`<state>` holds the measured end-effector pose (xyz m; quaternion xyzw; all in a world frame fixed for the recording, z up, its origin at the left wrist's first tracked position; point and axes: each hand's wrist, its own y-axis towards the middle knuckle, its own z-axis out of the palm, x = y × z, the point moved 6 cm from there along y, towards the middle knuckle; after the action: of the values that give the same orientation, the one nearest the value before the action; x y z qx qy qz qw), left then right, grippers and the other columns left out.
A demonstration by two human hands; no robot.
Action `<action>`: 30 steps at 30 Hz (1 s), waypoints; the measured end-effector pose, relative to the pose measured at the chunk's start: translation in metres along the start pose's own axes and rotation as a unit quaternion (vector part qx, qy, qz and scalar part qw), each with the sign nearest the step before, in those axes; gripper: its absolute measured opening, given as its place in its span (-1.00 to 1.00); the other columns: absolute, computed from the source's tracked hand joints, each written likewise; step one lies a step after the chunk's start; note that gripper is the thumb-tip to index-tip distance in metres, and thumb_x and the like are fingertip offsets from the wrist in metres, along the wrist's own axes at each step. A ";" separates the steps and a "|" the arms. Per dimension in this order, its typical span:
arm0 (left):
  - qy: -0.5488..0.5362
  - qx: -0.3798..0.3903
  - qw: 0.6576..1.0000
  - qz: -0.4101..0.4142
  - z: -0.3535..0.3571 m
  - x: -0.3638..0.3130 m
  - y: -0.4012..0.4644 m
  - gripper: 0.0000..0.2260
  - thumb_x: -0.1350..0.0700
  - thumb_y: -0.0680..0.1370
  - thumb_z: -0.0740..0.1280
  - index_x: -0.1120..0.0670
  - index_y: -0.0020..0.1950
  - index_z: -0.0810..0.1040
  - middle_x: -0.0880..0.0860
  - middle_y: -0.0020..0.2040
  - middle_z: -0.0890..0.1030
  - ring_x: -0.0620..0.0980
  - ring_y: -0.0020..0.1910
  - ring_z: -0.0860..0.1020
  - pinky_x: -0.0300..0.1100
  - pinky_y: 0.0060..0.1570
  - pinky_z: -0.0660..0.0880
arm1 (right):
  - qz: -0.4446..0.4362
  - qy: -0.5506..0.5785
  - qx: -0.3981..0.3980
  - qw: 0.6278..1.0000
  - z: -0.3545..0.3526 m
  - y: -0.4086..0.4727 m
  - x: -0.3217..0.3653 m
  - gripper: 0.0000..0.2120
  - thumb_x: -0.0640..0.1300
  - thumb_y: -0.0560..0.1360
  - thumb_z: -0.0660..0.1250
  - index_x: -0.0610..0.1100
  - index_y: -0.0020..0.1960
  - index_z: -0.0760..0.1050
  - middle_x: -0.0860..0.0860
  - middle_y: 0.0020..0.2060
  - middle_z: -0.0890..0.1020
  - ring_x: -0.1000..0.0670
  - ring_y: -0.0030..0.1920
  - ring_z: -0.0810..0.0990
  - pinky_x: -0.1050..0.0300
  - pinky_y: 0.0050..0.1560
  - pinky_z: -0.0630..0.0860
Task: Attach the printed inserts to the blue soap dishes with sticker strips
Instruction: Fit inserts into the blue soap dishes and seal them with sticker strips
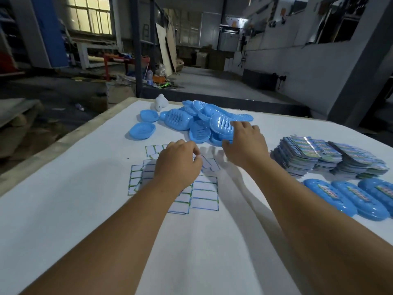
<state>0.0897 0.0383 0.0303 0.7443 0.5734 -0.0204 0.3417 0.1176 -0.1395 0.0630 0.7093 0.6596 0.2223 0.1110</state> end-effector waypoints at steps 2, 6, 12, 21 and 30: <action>-0.004 -0.007 1.000 0.007 0.001 0.001 0.001 -0.88 -0.02 0.59 0.30 -0.03 0.04 0.59 -0.03 -0.05 0.57 -0.01 0.00 0.48 -0.05 -0.01 0.51 | 0.005 0.015 0.005 1.000 0.004 0.029 0.003 -0.41 0.05 0.53 0.34 -0.10 0.49 0.28 -0.11 0.39 0.46 -0.21 0.34 0.40 -0.12 0.28 0.41; -0.020 -0.009 1.000 0.015 0.002 0.003 0.002 -0.86 -0.04 0.60 0.29 -0.03 0.06 0.58 -0.03 -0.04 0.56 -0.01 0.02 0.48 -0.04 0.00 0.51 | 0.027 -0.002 0.134 0.991 0.025 0.074 -0.004 -0.07 0.18 0.42 0.44 0.00 0.61 0.02 -0.10 0.51 0.32 -0.26 0.46 0.30 -0.17 0.39 0.34; -0.045 -0.002 0.999 0.001 0.005 0.009 0.004 -0.87 -0.03 0.60 0.29 -0.04 0.08 0.57 -0.04 -0.02 0.56 -0.02 0.04 0.48 -0.07 0.02 0.49 | 0.020 -0.012 0.122 0.992 0.038 0.089 -0.012 -0.16 0.21 0.40 0.47 0.11 0.56 0.16 -0.07 0.37 0.46 -0.23 0.35 0.40 -0.12 0.21 0.44; -0.076 -0.007 0.996 -0.054 -0.006 0.021 0.004 -0.90 0.03 0.58 0.28 -0.02 0.01 0.59 -0.01 -0.03 0.62 0.02 0.02 0.57 -0.02 -0.03 0.53 | -0.038 0.102 0.108 0.988 -0.010 0.031 0.001 -0.20 0.25 0.32 0.54 0.08 0.48 0.35 0.02 0.32 0.41 -0.07 0.17 0.51 0.09 0.08 0.42; -0.011 0.097 0.983 -0.157 -0.016 0.035 -0.002 -0.76 -0.17 0.52 0.37 -0.01 -0.02 0.58 0.00 -0.03 0.65 0.05 -0.04 0.58 -0.12 -0.09 0.49 | -0.051 0.074 0.295 0.951 -0.013 -0.063 -0.015 -0.23 0.31 0.23 0.56 0.13 0.37 0.46 0.26 0.08 0.53 0.14 0.03 0.56 0.16 0.05 0.43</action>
<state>0.0940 0.0766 0.0268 0.6745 0.6744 -0.1377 0.2669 0.0554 -0.1493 0.0431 0.6573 0.7376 0.0630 -0.1410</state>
